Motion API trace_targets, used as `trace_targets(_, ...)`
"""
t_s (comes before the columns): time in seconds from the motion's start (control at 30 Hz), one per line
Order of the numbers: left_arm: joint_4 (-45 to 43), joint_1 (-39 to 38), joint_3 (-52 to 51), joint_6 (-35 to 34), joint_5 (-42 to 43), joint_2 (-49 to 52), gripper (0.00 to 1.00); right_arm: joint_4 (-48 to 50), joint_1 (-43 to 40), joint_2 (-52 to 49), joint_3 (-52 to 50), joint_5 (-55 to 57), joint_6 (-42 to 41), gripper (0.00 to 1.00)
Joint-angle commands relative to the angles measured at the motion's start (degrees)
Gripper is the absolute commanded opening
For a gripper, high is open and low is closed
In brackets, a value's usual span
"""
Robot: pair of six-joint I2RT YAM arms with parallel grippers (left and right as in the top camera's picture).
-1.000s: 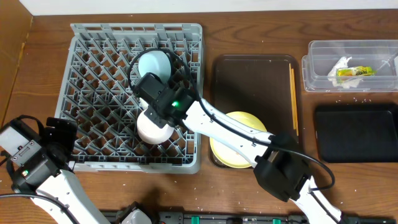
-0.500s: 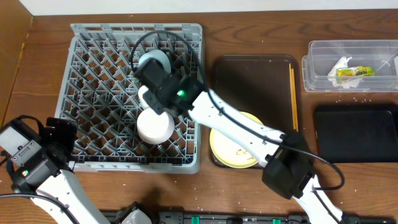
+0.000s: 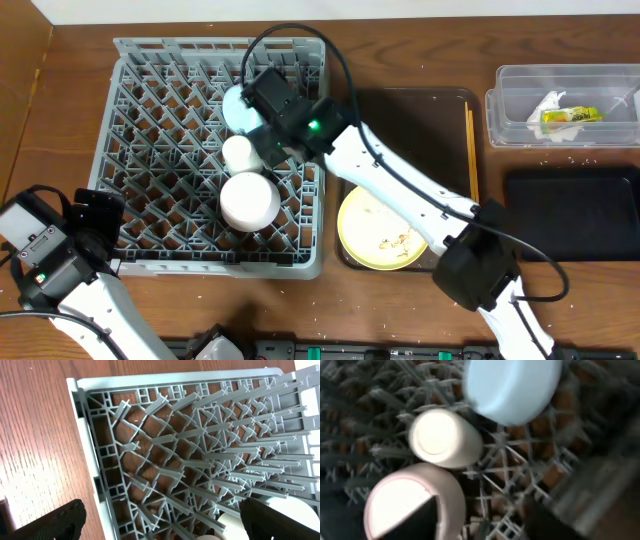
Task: Sort waste into correct bins and load items into the dishwasher
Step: 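Release the pink bowl and withdraw the right gripper to the right, then move the right gripper to the wooden chopsticks on the tray and grasp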
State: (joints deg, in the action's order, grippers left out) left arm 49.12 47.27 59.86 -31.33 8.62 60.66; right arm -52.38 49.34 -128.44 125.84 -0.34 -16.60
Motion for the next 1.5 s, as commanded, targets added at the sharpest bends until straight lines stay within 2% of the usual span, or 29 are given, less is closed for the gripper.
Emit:
trace_targets(0.0, 0.13, 0.35, 1.36, -0.07, -0.17, -0.04, 1.00, -2.23, -5.70, 8.79, 0.61, 6.67, -4.59, 0.99)
trace_targets(0.23, 0.13, 0.35, 1.36, -0.07, -0.17, -0.04, 1.00, -12.50, -21.49, 18.03, 0.61, 8.26, -5.73, 0.99)
trace_targets(0.33, 0.13, 0.35, 1.36, -0.07, -0.17, -0.04, 1.00, -20.81, -29.90, 17.79, 0.13, 7.63, -5.73, 0.99)
trace_targets(0.47, 0.13, 0.35, 1.36, -0.07, -0.17, -0.04, 1.00, -24.22, -35.74, 15.87, -5.05, 4.79, -5.09, 0.99)
trace_targets(0.6, 0.13, 0.35, 1.36, -0.07, -0.17, -0.04, 1.00, -19.93, -36.28, 13.38, -12.41, 2.64, -1.36, 0.96)
trace_targets(0.7, 0.13, 0.35, 1.36, -0.07, -0.17, -0.04, 1.00, -15.85, -36.26, 12.22, -17.42, 2.62, -1.38, 0.89)
trace_targets(1.03, 0.13, 0.35, 1.36, -0.07, -0.17, -0.04, 1.00, -6.34, -36.79, 11.30, -28.59, 2.43, 1.29, 0.45)
trace_targets(1.23, 0.13, 0.35, 1.33, -0.07, -0.17, -0.04, 1.00, -0.22, -38.40, 11.10, -33.86, 1.16, 3.45, 0.43)
trace_targets(1.33, 0.13, 0.35, 1.36, -0.07, -0.17, -0.04, 1.00, 0.39, -39.43, 10.99, -35.50, 0.57, 3.58, 0.41)
trace_targets(1.47, 0.13, 0.35, 1.36, -0.07, -0.17, -0.04, 1.00, 0.55, -40.26, 10.99, -36.72, -1.55, 4.09, 0.44)
